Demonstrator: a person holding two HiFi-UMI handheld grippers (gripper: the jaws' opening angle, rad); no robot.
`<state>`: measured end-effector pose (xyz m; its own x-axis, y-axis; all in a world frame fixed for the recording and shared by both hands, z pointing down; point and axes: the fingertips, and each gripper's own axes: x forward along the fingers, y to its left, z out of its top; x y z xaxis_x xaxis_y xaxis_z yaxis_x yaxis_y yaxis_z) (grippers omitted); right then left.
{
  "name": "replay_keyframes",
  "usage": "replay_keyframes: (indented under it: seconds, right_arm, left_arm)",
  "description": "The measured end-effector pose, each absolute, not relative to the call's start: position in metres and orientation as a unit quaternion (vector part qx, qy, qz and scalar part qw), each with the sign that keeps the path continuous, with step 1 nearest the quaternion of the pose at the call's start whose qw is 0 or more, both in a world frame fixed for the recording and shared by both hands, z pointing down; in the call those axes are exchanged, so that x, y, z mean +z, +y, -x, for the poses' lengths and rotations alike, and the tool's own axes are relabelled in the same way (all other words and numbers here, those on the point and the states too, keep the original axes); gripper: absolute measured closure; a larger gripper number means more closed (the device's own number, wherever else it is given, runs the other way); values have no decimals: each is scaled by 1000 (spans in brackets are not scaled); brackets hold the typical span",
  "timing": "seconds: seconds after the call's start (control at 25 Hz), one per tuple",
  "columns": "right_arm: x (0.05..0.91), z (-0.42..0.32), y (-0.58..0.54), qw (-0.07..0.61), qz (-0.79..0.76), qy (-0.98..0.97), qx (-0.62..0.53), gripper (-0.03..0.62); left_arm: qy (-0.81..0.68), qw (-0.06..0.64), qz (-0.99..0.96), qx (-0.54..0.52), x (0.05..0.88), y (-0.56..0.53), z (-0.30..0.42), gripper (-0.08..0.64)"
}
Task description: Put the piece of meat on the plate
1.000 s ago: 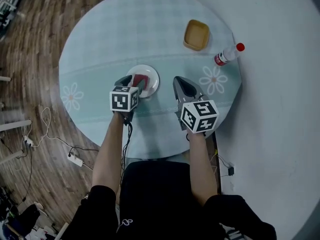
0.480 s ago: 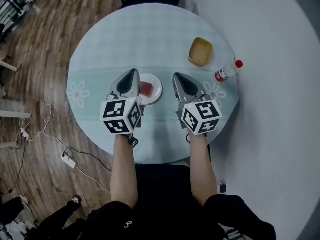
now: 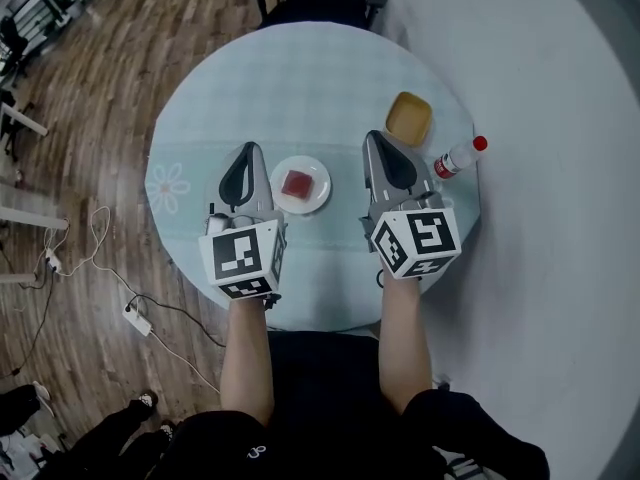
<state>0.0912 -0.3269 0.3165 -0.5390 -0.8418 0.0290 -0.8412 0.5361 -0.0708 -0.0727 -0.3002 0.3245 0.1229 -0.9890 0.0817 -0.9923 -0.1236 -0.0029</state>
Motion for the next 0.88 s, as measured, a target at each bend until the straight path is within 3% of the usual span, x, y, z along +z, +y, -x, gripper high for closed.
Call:
replay_keyframes:
  seconds: [0.88]
  right_arm:
    - [340,-107,-312,-30,484,874,-42,581]
  left_arm:
    - [-651,52,-757,21,341,-298,53,566]
